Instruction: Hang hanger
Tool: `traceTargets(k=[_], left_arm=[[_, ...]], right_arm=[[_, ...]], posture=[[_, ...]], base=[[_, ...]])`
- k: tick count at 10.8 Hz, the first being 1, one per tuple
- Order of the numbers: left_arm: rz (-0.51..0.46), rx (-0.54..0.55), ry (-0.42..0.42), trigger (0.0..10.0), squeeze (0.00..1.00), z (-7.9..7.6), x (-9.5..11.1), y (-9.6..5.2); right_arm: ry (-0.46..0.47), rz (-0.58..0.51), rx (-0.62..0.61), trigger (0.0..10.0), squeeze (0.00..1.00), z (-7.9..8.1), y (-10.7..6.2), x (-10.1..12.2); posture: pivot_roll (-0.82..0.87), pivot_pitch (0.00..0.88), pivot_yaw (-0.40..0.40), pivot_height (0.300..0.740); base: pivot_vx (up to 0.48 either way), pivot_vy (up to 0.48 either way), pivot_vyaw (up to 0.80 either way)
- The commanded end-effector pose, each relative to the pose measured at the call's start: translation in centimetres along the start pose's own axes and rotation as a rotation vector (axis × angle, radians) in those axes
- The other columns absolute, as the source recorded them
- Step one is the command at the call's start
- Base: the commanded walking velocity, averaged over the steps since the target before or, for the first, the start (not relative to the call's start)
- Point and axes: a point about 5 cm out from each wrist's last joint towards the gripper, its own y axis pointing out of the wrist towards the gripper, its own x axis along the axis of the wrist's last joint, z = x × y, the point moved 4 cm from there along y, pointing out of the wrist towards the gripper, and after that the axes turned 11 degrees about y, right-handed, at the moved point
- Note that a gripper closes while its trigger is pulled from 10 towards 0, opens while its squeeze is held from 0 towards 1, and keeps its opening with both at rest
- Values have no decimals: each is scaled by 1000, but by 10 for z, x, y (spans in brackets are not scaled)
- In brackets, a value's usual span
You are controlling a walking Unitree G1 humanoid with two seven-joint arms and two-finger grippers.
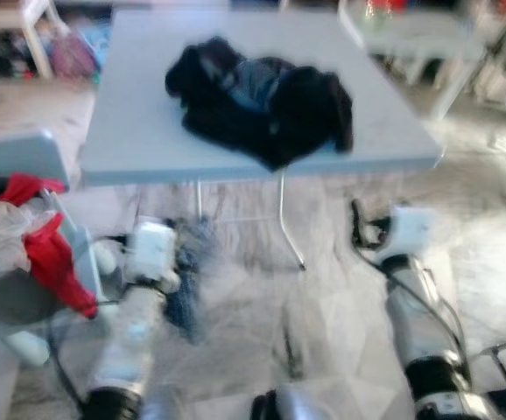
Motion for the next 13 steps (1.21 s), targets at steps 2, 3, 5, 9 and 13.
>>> traceTargets(k=[2, 3, 5, 9, 13], left_arm=[[-18, 45, 20, 10000, 0, 12, 6, 3], [-17, 89, 4, 10000, 0, 17, 7, 4], [70, 105, -39, 10000, 0, 17, -10, 0], [86, 51, -73, 10000, 0, 11, -11, 3], [87, 23, -89, 10000, 0, 13, -10, 12]], right_arm=[[14, 22, 27, 10000, 0, 6, -5, -6], [16, 16, 36, 10000, 0, 8, -7, -5], [10, 34, 17, 10000, 0, 0, -11, -8], [-4, 38, -21, 10000, 0, -8, -9, -9], [16, 35, -38, 10000, 0, -10, -16, -11]], posture=[[-10, 152, -81, 740], [-23, 171, -82, 740], [-21, 162, -86, 740], [-19, 148, -78, 740], [-38, 146, -53, 740]], base=[[0, -142, 0], [0, 0, 0], [0, 0, 0], [0, 480, 0], [0, 480, 0]])
